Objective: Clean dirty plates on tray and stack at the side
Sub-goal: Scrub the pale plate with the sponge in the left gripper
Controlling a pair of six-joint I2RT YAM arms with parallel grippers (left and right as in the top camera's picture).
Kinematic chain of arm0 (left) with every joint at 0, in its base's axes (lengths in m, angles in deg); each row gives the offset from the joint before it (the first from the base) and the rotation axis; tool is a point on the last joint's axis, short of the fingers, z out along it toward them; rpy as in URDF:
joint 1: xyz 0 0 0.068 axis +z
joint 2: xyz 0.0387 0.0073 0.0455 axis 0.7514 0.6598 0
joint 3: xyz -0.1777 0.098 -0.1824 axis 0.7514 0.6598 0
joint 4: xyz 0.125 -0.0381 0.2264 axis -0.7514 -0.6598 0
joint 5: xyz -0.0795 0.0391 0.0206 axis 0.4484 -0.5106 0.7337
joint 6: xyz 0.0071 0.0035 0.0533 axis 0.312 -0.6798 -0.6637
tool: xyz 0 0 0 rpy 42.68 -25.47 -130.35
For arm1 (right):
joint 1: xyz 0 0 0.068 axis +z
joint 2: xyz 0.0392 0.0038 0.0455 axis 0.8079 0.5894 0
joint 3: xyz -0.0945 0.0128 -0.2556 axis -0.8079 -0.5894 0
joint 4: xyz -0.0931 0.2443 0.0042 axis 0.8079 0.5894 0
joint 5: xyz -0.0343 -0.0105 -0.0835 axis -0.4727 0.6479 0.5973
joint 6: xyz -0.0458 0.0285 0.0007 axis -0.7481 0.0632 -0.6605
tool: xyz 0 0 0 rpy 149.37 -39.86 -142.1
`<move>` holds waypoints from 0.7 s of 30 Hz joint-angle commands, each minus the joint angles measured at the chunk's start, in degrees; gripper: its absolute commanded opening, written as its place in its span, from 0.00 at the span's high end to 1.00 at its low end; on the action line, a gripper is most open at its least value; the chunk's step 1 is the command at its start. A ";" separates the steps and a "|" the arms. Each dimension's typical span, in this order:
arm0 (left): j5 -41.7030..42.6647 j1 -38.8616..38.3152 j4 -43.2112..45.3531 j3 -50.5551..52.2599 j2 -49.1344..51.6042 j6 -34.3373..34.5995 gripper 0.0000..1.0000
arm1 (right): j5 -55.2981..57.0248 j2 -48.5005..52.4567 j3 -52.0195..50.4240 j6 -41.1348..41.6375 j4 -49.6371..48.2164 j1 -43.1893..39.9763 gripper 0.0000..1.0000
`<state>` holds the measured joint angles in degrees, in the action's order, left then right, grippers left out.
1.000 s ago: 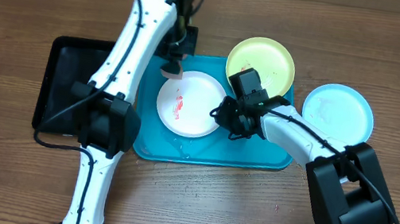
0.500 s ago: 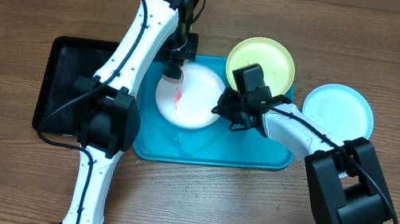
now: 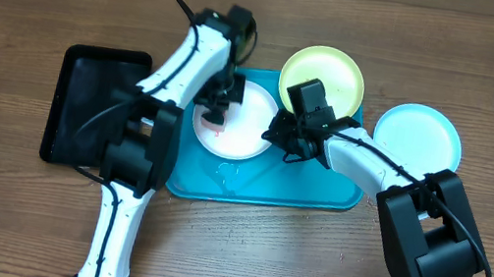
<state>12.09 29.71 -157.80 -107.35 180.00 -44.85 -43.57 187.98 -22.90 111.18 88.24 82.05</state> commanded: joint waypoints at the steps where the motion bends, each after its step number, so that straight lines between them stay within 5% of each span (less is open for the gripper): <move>1: -1.62 -2.47 2.56 6.12 -0.20 1.73 0.96 | -0.70 1.31 0.83 0.55 0.52 -0.24 0.96; 5: 0.26 -4.15 3.74 10.86 -0.20 0.87 0.96 | -1.14 1.31 0.83 0.55 0.59 -0.24 0.96; 10: 26.45 -4.81 4.83 10.84 -0.24 -21.27 0.96 | -1.14 1.31 0.83 0.55 0.50 -0.24 0.96; 12: 31.30 -4.66 4.87 10.73 -0.24 -24.22 0.96 | -1.14 1.31 0.83 0.55 0.55 -0.24 0.96; 16: 24.39 -3.82 8.46 10.69 -0.24 -17.20 0.96 | -1.14 1.31 0.83 0.55 0.72 -0.24 0.96; 21: -0.26 -2.25 10.95 9.07 -0.24 3.52 0.96 | -1.14 1.31 0.83 0.55 1.14 -0.24 0.96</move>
<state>29.21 26.82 -148.77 -98.21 176.44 -55.14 -43.55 187.98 -22.79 111.18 88.99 81.74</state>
